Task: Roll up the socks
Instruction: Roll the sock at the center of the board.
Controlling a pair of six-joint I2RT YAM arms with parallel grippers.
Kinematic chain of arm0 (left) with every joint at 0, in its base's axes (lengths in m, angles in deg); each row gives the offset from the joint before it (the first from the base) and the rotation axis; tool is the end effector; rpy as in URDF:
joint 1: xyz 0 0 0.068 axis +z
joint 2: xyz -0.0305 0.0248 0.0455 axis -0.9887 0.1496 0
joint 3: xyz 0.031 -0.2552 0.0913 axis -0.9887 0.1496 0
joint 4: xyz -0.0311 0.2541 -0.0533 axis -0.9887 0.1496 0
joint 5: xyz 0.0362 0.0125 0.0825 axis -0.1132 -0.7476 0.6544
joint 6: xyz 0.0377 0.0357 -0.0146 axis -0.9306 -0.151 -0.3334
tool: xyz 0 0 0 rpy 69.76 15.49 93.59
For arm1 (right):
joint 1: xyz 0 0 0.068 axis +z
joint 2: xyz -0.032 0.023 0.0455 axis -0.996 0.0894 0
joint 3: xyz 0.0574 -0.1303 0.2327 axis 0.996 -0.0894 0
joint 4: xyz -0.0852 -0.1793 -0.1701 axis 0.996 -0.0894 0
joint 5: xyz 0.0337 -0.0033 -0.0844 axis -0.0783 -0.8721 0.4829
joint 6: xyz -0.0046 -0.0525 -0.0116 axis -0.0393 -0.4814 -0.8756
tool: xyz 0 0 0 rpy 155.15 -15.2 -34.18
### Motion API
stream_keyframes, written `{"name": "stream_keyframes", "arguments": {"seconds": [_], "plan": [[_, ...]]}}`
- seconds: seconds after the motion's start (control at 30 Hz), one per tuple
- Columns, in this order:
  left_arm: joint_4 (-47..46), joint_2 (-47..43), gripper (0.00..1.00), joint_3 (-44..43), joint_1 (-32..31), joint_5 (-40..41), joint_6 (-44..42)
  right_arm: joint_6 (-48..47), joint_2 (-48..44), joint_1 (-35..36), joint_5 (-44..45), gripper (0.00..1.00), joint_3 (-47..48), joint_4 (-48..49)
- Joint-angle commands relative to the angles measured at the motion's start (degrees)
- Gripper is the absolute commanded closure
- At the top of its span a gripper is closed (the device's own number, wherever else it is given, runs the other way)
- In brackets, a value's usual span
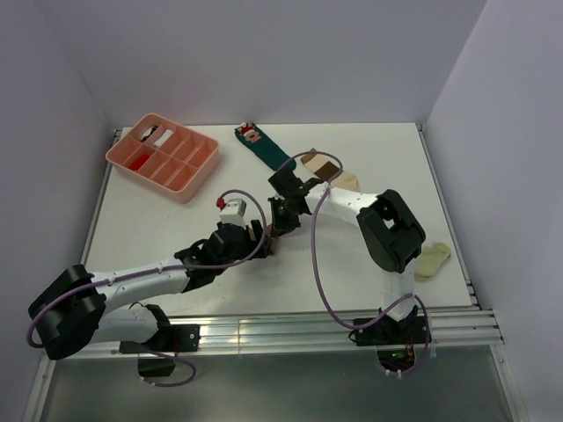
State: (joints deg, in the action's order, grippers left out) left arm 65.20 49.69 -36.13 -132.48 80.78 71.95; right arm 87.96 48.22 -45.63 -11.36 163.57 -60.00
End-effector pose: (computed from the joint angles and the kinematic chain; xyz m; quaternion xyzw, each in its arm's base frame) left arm 0.1654 -0.1884 0.1984 -0.0245 0.8579 -0.2826 0.4285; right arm 0.2996 0.2537 0.1685 -0.0965 0.9643 0.2076 0.1331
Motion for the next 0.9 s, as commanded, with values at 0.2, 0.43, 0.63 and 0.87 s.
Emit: {"name": "stream_keyframes", "arguments": {"seconds": [0.2, 0.43, 0.63, 0.87], "plan": [[-4.44, 5.12, 0.25, -2.28, -7.96, 11.87, -9.11, 2.87, 4.57, 2.41, 5.95, 1.00, 8.31, -15.00], [-3.48, 14.00, 0.31, -7.90, -13.24, 20.30, -12.80, 4.02, 6.77, 3.38, 6.39, 1.00, 11.91, -18.70], [0.13, 21.64, 0.33, -14.31, -14.56, 23.74, -13.33, 4.19, 7.12, 3.47, 5.69, 1.00, 11.92, -19.05], [5.49, 27.80, 0.42, -17.92, -14.83, 26.11, -9.30, 4.54, 7.65, 3.47, 5.07, 1.00, 12.36, -19.23]]}}
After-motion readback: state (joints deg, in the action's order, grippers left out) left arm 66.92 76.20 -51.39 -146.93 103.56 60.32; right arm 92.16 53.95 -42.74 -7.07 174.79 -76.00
